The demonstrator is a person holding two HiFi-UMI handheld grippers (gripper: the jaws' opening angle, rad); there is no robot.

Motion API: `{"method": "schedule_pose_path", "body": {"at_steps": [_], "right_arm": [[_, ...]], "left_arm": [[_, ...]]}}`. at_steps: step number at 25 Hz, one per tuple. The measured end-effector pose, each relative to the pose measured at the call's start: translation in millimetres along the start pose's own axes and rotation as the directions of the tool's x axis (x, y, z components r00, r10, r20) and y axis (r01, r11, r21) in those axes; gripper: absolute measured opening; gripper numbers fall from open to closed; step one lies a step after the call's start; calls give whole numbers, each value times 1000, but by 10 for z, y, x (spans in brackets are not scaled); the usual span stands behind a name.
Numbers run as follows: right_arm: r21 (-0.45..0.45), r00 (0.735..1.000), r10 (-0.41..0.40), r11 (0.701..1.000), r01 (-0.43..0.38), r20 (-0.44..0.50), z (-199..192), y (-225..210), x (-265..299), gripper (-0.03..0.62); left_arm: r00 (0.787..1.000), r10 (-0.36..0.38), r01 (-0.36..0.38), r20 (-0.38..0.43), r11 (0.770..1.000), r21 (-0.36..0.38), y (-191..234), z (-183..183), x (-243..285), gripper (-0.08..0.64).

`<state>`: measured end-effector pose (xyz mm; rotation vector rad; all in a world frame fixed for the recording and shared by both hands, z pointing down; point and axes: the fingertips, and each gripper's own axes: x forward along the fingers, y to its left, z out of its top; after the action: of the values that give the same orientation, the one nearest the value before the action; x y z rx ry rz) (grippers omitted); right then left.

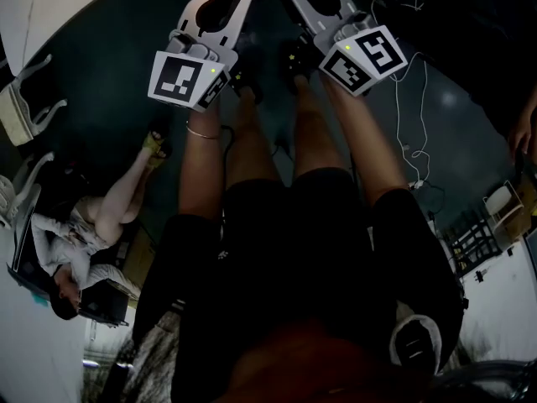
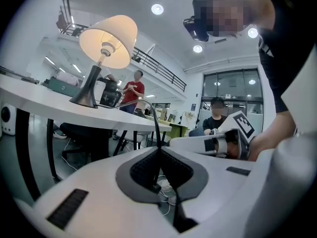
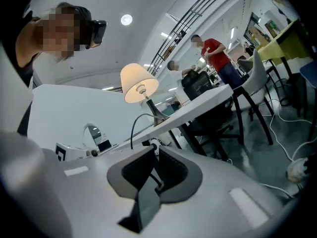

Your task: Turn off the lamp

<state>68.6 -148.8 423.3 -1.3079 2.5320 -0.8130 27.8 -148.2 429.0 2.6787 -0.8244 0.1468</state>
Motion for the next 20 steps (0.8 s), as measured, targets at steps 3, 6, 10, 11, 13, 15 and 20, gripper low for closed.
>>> {"method": "schedule_pose_path", "body": {"at_steps": [3,6,10,11,13,15,20], "right_arm": [[4,1000,-1,1000,1,-14,-108,31,-18,11],[-7,999,-10,1000,10,-38,-198,39,-51,23],[-3,997,-33,999,33,-69,-314,28,-50,51],[-3,997,-34,999,34,-73,-341,35,-39,62],[0,996,-34,999,34,-77,-372,55,-17,80],[6,996,-34,999,35,-80,-392,73,-6,103],[22,994,-36,999,38,-99,-460,79,59,129]], "left_arm": [[1000,0,0,21,1000,5,-37,120,-22,17],[999,1,-1,47,1000,5,-87,226,-32,17],[997,-13,13,83,1000,-2,-135,322,-29,17],[997,-14,14,82,1000,-4,-135,322,-33,17],[996,-18,18,85,1000,-8,-142,331,-30,17],[996,-23,23,89,1000,-6,-165,350,-21,17],[995,-33,32,94,999,9,-193,383,-33,17]]}}
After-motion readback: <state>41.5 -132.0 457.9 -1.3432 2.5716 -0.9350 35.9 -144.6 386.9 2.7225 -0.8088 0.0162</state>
